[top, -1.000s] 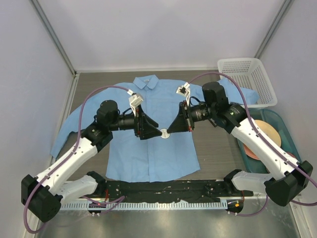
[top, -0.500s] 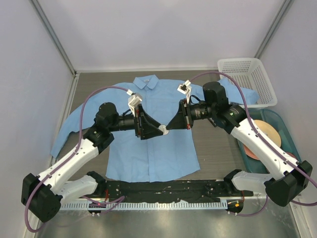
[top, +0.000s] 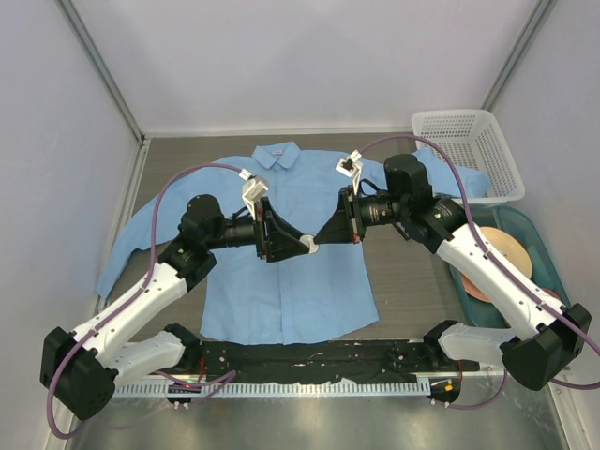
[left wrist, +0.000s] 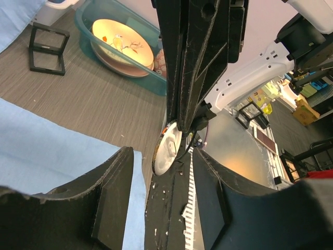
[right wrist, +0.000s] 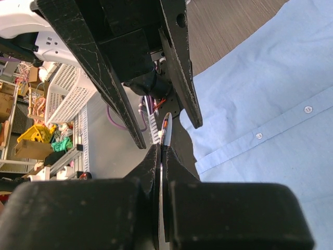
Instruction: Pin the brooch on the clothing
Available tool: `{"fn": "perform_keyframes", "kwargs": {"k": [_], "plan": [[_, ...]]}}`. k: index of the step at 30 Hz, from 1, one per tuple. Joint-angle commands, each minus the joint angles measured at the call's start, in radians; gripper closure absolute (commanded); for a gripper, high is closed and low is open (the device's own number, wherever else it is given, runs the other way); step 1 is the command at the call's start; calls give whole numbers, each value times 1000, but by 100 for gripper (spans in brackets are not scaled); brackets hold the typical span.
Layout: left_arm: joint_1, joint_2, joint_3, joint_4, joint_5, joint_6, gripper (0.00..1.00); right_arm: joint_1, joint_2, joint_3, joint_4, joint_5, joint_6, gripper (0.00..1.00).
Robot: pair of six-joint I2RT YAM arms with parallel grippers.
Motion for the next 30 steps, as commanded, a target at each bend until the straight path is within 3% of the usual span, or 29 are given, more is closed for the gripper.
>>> {"fn": "perform_keyframes", "kwargs": {"k": [1,13,30], "plan": [[-5,5,7,67,-8,-16,48,3,-11,-2,45,8,7,99],[-6,29,20,68,-31,-25,52,4,-16,-5,63,12,24,99],[-5,25,5,59,-21,-48,68,4,-31,1,29,27,-17,99]]}}
